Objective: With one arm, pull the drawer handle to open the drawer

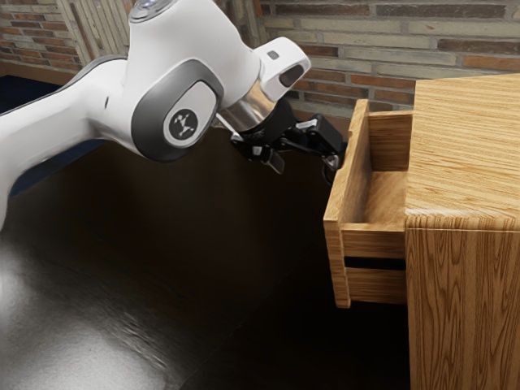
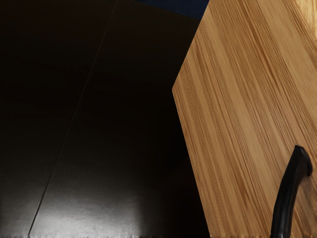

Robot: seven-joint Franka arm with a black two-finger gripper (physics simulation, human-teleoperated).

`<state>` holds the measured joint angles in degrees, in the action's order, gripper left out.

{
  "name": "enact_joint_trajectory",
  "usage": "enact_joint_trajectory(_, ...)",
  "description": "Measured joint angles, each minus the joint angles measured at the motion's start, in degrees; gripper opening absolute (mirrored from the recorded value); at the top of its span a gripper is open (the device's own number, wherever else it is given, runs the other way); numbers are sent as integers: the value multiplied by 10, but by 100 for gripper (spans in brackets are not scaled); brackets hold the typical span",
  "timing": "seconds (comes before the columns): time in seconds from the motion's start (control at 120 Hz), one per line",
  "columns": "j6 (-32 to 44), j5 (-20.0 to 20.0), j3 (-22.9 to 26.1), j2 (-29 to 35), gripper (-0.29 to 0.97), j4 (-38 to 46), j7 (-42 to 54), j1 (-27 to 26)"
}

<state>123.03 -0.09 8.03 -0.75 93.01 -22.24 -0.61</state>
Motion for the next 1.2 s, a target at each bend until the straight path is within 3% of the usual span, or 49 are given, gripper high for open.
enact_joint_trajectory(0.842, 8, 7, -3, 68, 68, 73, 0, 65)
enact_joint_trajectory(1.0, 2, 3, -1, 100, 68, 94, 2, 100)
enact_joint_trajectory(1.2, -42, 0, 1, 166, 68, 77, 2, 95)
